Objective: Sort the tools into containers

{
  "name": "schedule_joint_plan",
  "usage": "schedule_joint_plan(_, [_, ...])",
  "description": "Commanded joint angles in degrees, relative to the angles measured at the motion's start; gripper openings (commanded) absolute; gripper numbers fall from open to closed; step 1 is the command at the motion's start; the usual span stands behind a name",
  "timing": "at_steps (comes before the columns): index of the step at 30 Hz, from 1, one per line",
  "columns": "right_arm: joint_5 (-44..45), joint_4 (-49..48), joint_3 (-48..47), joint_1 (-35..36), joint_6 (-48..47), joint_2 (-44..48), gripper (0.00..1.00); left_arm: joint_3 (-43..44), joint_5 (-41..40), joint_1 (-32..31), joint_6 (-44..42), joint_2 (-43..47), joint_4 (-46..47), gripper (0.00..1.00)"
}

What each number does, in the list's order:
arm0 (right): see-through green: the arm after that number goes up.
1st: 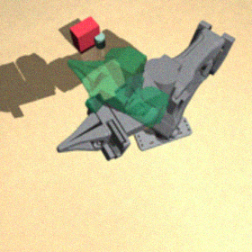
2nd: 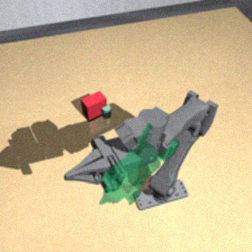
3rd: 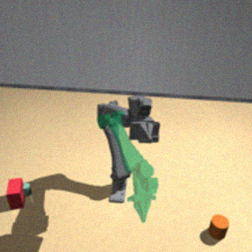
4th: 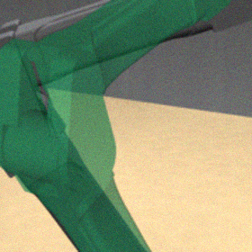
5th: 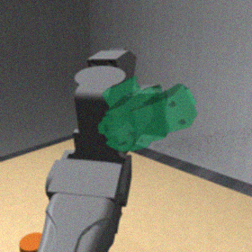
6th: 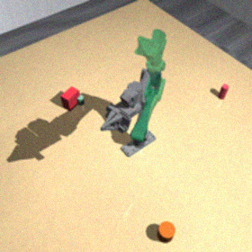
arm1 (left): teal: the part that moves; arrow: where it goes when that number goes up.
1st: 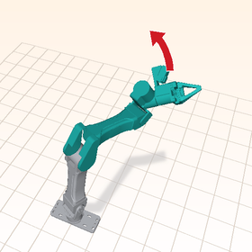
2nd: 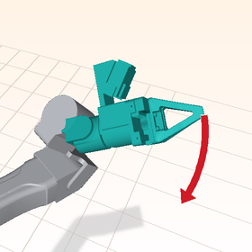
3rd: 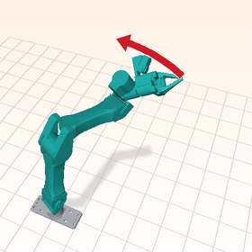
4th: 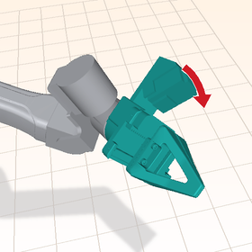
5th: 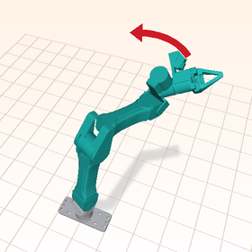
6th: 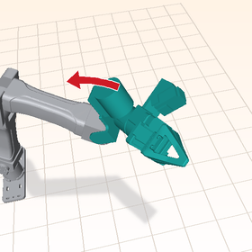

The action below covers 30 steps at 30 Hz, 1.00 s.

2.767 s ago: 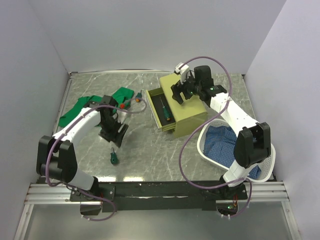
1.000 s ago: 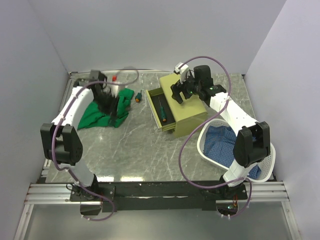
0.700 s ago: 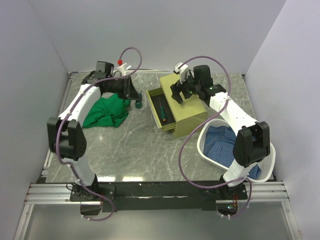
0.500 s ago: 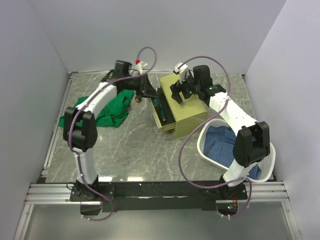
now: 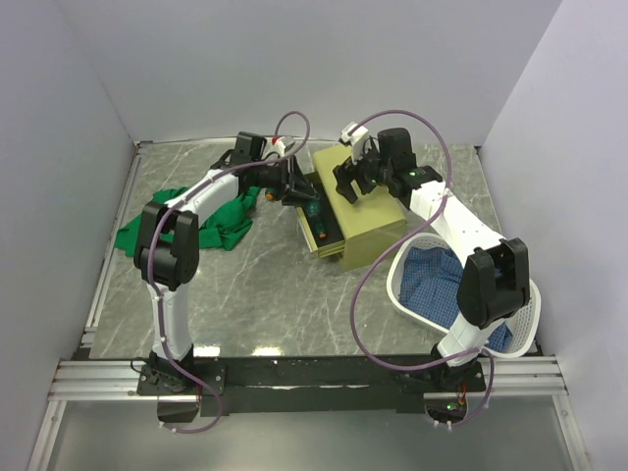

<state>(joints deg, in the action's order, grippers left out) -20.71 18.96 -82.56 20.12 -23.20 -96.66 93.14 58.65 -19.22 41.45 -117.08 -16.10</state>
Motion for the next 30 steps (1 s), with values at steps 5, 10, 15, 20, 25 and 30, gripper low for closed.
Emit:
schedule_joint_plan(5, [5.77,14.7,2.41,0.8,-2.2,-5.82,0.89,8.44,1.47,-0.55,-5.14,0.18,-2.5,0.67])
schedule_joint_plan(10, [6.12,14.7,2.23,0.97,-2.29,-5.82,0.89,15.12,-7.65,1.38,-14.72,2.11,-10.34,0.67])
schedule_joint_plan(15, [6.03,14.7,2.93,1.06,-2.37,-5.64,0.89,23.12,-31.72,5.16,-27.78,-2.88,-20.53,0.68])
schedule_joint_plan(20, [5.77,14.7,2.59,1.15,-2.2,-5.64,0.89,32.27,-40.18,6.48,-38.18,-12.8,-24.15,0.67])
schedule_joint_plan(25, [5.94,14.61,2.93,1.15,-2.29,-5.38,0.89,34.73,-46.08,6.48,-45.23,-19.22,-23.45,0.64])
schedule_joint_plan(30, [6.03,14.53,4.34,1.15,-2.72,-4.68,0.89,36.32,-49.25,6.39,-44.97,-23.19,-22.75,0.64])
